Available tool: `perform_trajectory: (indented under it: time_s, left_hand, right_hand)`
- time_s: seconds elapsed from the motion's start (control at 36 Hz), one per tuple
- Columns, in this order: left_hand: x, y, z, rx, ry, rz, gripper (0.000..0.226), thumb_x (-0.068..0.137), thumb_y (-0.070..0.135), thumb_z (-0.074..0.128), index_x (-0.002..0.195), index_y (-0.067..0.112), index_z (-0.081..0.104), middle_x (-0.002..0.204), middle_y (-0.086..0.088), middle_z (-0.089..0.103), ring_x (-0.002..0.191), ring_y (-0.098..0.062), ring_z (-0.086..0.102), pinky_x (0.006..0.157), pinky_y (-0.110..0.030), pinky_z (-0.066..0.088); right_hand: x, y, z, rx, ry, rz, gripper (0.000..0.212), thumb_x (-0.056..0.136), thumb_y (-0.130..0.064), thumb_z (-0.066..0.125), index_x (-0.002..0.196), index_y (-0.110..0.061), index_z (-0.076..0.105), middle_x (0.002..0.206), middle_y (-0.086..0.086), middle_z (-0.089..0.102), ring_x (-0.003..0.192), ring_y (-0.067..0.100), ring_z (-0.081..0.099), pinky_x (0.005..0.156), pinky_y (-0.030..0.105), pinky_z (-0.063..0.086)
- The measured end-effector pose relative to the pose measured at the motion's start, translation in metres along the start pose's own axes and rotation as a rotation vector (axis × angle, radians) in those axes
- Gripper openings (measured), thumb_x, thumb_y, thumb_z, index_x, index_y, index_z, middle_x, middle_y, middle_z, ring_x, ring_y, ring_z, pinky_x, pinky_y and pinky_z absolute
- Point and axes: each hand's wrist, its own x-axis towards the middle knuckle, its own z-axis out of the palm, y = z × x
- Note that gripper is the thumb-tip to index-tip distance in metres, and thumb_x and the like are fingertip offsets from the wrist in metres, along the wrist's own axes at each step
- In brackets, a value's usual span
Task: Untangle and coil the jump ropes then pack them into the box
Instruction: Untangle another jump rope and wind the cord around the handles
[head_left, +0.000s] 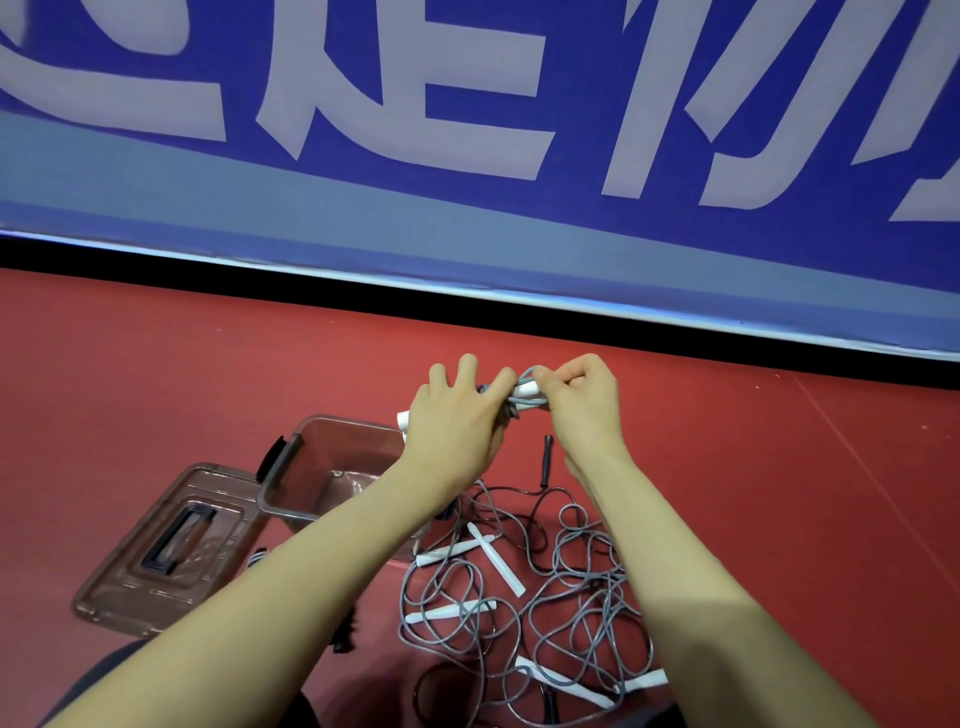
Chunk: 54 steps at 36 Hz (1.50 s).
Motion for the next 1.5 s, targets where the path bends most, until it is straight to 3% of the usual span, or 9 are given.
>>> perform_trajectory:
  time_s: [0.11,0.31,0.5,0.64,0.81,1.03,1.22,1.39,1.5]
  left_hand:
    - [0.0,0.003,-0.007,0.01,-0.178,-0.023,0.049,0.09,0.036,0.045,0.136,0.025,0.03,0.121,-0.008,0.037,0.082,-0.026,0.036,0.06,-0.032,0.031]
    - [0.009,-0.005,-0.02,-0.055,-0.231,-0.01,0.05,0.083,0.038,0.055,0.128,0.026,0.037,0.099,0.002,0.052,0.088,-0.03,0.059,0.06,-0.029,0.033]
    - [0.009,-0.01,-0.017,-0.153,-0.24,-0.076,0.04,0.08,0.023,0.055,0.115,0.019,0.036,0.1,0.001,0.057,0.081,-0.033,0.056,0.059,-0.032,0.033]
    - [0.005,-0.008,-0.013,0.038,-0.191,-0.054,0.022,0.09,0.015,0.047,0.112,0.018,0.044,0.088,-0.001,0.048,0.078,-0.032,0.057,0.047,-0.029,0.02]
    - [0.009,-0.008,-0.021,0.105,-0.112,-0.005,0.018,0.08,0.008,0.063,0.095,0.014,0.056,0.081,-0.004,0.053,0.063,-0.028,0.055,0.043,-0.025,0.005]
    - [0.012,-0.013,-0.02,0.094,-0.064,0.035,0.04,0.037,0.003,0.087,0.06,0.012,0.055,0.05,-0.002,0.042,0.035,-0.019,0.026,0.054,-0.015,-0.004]
    - [0.01,-0.013,-0.02,0.13,-0.057,0.071,0.037,0.038,0.006,0.084,0.057,0.014,0.053,0.048,-0.001,0.041,0.031,-0.019,0.036,0.047,-0.017,0.011]
    - [0.011,-0.016,-0.022,0.173,-0.018,0.074,0.032,0.045,0.009,0.083,0.06,0.015,0.055,0.049,0.0,0.042,0.033,-0.019,0.037,0.046,-0.018,0.012]
    - [0.009,-0.013,-0.021,0.173,0.033,0.093,0.016,0.05,0.008,0.066,0.059,0.014,0.054,0.049,-0.001,0.041,0.033,-0.018,0.036,0.045,-0.017,0.014]
  right_hand:
    - [0.0,0.001,-0.001,0.012,0.005,-0.014,0.027,0.085,-0.01,0.064,0.07,-0.015,0.043,0.075,0.016,0.052,0.067,0.023,0.047,0.061,0.032,0.038]
    - [-0.001,-0.002,0.002,0.009,-0.082,-0.106,0.023,0.087,-0.01,0.064,0.073,-0.013,0.046,0.089,0.03,0.063,0.086,0.042,0.06,0.07,0.036,0.046]
    - [-0.005,-0.007,0.0,0.122,-0.224,-0.126,0.018,0.086,0.001,0.061,0.078,-0.007,0.047,0.079,0.008,0.065,0.075,0.016,0.064,0.072,0.024,0.05]
    - [-0.003,-0.002,-0.001,0.119,-0.236,-0.079,0.018,0.086,-0.001,0.062,0.078,-0.007,0.047,0.088,0.015,0.067,0.085,0.026,0.065,0.078,0.035,0.05]
    - [0.0,0.001,-0.002,0.056,-0.317,-0.068,0.019,0.091,-0.007,0.058,0.108,-0.014,0.062,0.108,0.005,0.065,0.1,0.016,0.061,0.086,0.023,0.048]
    - [-0.003,-0.004,-0.004,-0.137,-0.343,-0.198,0.015,0.09,-0.004,0.055,0.089,-0.012,0.068,0.081,-0.007,0.064,0.069,-0.004,0.054,0.061,0.008,0.039]
    - [-0.003,-0.004,-0.009,-0.233,-0.386,-0.205,0.018,0.09,-0.002,0.054,0.093,-0.016,0.066,0.099,0.003,0.067,0.09,0.018,0.06,0.075,0.026,0.046]
    - [-0.004,-0.007,-0.012,0.005,-0.416,-0.135,0.02,0.084,0.008,0.058,0.088,-0.009,0.067,0.088,0.001,0.067,0.069,-0.003,0.057,0.064,0.009,0.043]
    - [-0.004,-0.005,-0.009,0.008,-0.378,-0.084,0.017,0.083,0.009,0.058,0.085,-0.006,0.066,0.083,0.001,0.065,0.066,0.0,0.054,0.059,0.008,0.041]
